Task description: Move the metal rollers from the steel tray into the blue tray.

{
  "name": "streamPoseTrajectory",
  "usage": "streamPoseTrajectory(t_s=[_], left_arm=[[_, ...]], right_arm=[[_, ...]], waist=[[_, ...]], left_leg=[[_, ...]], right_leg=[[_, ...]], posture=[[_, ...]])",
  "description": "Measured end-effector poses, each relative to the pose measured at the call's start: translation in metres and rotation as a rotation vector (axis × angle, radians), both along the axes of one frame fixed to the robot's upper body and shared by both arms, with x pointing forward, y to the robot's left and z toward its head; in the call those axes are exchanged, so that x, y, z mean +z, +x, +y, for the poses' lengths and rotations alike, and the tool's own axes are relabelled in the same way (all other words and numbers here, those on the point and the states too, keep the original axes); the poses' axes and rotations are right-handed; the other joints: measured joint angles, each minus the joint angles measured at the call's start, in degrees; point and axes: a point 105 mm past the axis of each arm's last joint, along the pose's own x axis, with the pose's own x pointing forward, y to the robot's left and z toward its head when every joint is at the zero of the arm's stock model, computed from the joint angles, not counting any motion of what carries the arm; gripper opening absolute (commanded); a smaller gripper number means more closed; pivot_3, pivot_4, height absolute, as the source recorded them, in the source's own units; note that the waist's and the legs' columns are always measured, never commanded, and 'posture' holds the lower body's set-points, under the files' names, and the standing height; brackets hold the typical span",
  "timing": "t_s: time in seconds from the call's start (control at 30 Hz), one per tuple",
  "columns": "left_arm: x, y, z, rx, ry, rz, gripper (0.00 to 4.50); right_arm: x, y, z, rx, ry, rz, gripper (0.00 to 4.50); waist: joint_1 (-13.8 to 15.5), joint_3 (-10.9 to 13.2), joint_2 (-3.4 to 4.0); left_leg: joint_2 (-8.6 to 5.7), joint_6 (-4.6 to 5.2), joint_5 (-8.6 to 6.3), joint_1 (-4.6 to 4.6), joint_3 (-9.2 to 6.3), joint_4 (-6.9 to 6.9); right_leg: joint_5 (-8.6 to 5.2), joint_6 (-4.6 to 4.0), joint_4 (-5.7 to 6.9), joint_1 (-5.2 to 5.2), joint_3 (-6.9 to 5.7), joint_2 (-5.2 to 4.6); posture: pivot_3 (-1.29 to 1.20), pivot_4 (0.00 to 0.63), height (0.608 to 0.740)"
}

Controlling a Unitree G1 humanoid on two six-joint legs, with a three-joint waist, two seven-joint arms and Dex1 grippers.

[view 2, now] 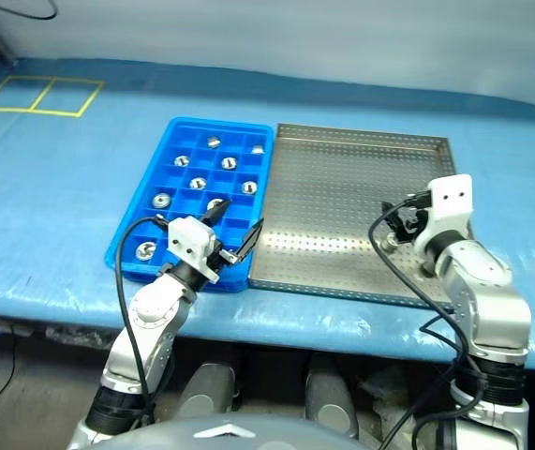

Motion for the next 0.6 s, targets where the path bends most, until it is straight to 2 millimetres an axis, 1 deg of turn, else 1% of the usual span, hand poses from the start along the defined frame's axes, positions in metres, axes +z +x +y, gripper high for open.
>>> streamPoseTrajectory(t_s=[0.07, 0.13, 0.2, 0.3, 0.43, 0.5, 0.6], left_arm=[[0.002, 0.0, -0.001, -0.007, -0.004, -0.009, 3.72], [0.001, 0.0, -0.001, -0.007, -0.007, -0.009, 3.72], [0.001, -0.001, -0.001, -0.006, -0.009, -0.013, 3.72], [-0.002, -0.002, 0.001, 0.003, -0.013, -0.003, 3.72], [-0.005, -0.003, 0.005, 0.03, -0.011, 0.008, 3.72], [-0.007, -0.003, 0.008, 0.043, -0.011, 0.012, 3.72], [-0.011, -0.005, 0.013, 0.072, -0.01, 0.028, 3.72]], right_arm=[[-0.001, -0.001, -0.005, -0.017, 0.009, 0.019, 3.61], [-0.004, 0.0, -0.002, -0.009, 0.028, 0.04, 3.61], [-0.003, 0.005, 0.004, 0.011, 0.038, 0.043, 3.61], [-0.003, 0.014, 0.016, 0.049, 0.052, 0.048, 3.61], [-0.016, 0.023, 0.024, 0.063, 0.072, 0.097, 3.61], [-0.024, 0.026, 0.022, 0.039, 0.072, 0.132, 3.61], [-0.04, 0.027, 0.011, -0.025, 0.072, 0.19, 3.61]], waist=[[-1.95, -0.01, 0.01], [-3.08, -0.01, 0.02], [-3.63, -0.02, 0.03], [-3.58, -0.02, 0.03], [-2.94, -0.02, 0.03], [-2.51, -0.02, 0.03], [-1.94, -0.02, 0.03]], left_leg=[[0.0, 0.03, 0.0, 0.24, -0.02, -0.01], [0.0, 0.11, 0.05, 0.29, 0.0, -0.01], [-0.01, 0.21, 0.12, 0.29, 0.01, -0.01], [-0.06, 0.26, 0.16, 0.29, -0.01, 0.01], [-0.17, 0.26, 0.16, 0.18, -0.06, 0.01], [-0.22, 0.26, 0.16, 0.16, -0.06, 0.01], [-0.24, 0.27, 0.16, 0.14, -0.06, -0.03]], right_leg=[[-0.03, -0.03, 0.03, 0.23, 0.0, 0.01], [-0.02, 0.0, 0.09, 0.24, 0.05, 0.02], [0.02, 0.05, 0.11, 0.24, 0.1, 0.02], [0.05, 0.08, 0.11, 0.27, 0.13, 0.02], [0.09, 0.13, 0.05, 0.24, 0.18, -0.04], [0.09, 0.15, 0.02, 0.23, 0.18, -0.07], [0.09, 0.15, -0.01, 0.22, 0.18, -0.09]], posture=[[0.0, 0.15, 0.74], [0.01, 0.15, 0.74], [0.02, 0.15, 0.74], [0.04, 0.15, 0.74], [0.08, 0.15, 0.74], [0.09, 0.15, 0.74], [0.11, 0.15, 0.74]])
